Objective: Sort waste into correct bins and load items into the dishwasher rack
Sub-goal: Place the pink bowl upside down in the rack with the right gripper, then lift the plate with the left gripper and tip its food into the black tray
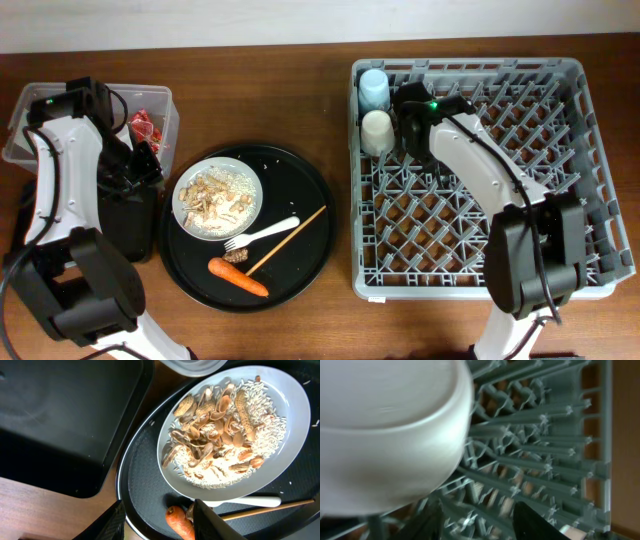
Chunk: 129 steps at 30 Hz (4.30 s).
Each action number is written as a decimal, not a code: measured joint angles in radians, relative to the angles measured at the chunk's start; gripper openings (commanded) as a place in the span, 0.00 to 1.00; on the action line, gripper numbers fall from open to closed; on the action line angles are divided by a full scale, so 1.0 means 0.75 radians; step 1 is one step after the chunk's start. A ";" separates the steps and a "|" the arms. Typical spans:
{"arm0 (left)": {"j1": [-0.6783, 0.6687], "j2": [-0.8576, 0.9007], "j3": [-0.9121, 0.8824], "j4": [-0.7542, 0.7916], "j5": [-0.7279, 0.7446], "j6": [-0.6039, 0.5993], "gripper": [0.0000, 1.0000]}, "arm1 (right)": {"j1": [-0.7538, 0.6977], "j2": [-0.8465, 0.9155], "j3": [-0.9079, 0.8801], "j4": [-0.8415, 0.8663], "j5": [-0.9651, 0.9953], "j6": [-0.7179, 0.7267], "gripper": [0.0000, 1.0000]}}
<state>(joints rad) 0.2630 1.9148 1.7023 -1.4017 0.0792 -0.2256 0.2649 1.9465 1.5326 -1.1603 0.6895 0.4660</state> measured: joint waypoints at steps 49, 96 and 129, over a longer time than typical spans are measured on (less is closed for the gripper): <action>-0.777 0.355 -0.121 0.386 -0.152 -0.158 0.17 | -0.436 -0.441 0.003 -0.334 -1.075 -0.463 0.80; -0.166 0.103 0.330 -0.151 -0.134 0.042 0.00 | -0.436 -0.441 0.003 -0.335 -1.069 -0.477 0.80; 0.473 0.102 0.157 -0.128 0.909 0.670 0.00 | -0.436 -0.441 0.003 -0.335 -1.069 -0.477 0.80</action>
<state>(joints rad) 0.6178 1.9915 1.8198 -1.4975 0.7612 0.2771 -0.0624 1.6154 1.5349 -1.4113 -0.1120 0.1081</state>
